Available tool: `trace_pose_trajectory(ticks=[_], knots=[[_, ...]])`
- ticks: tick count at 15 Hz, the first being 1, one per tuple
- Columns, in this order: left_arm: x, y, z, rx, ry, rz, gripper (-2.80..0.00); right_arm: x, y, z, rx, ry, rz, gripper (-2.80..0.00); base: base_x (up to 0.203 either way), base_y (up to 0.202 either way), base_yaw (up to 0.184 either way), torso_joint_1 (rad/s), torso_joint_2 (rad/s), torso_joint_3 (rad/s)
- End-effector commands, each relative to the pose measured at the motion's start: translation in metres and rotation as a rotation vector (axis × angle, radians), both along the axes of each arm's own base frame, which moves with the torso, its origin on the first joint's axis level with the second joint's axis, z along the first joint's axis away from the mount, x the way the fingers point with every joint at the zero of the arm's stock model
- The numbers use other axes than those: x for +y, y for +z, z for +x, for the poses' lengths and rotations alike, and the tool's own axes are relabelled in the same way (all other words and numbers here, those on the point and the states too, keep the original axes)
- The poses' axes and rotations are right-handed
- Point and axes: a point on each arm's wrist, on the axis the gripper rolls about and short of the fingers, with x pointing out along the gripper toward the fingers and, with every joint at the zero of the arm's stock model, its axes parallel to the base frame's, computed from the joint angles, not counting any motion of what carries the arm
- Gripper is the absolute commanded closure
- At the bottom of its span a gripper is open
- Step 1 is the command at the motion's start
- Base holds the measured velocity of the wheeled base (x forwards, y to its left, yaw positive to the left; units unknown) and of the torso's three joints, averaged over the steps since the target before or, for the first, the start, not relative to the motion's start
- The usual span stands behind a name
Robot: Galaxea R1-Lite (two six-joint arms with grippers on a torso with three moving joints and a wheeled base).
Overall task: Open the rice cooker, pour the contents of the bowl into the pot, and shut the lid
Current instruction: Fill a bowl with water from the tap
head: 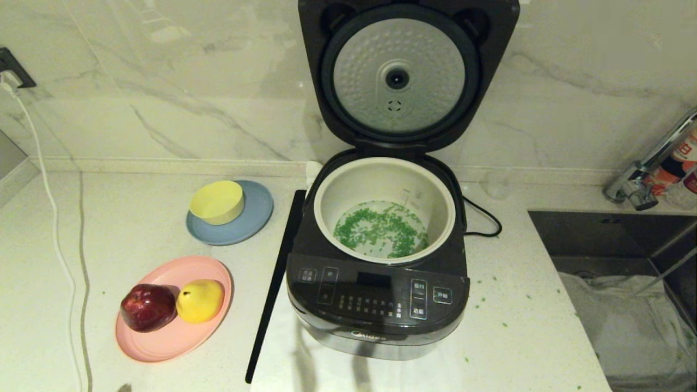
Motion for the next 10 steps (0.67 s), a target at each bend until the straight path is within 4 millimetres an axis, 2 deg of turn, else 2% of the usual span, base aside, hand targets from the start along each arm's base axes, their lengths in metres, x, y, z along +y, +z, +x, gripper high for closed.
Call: trace_pose_trajectory(ticks=[1,7,10], knots=[[0.0,-0.002,0.001,0.009,0.0,-0.001,0.0,-0.018,-0.013,0.005,0.009,-0.014,0.023,0.0,0.0,0.0,0.0,0.0,0.0,0.0],[0.0,-0.003,0.001,0.01,0.001,-0.001,0.0,-0.054,-0.018,0.026,-0.022,-0.047,0.001,0.0,0.0,0.0,0.0,0.0,0.0,0.0],[0.0,-0.003,0.001,0.011,0.001,-0.001,0.0,-0.059,-0.016,0.046,-0.027,-0.036,-0.028,0.0,0.0,0.0,0.0,0.0,0.0,0.0]])
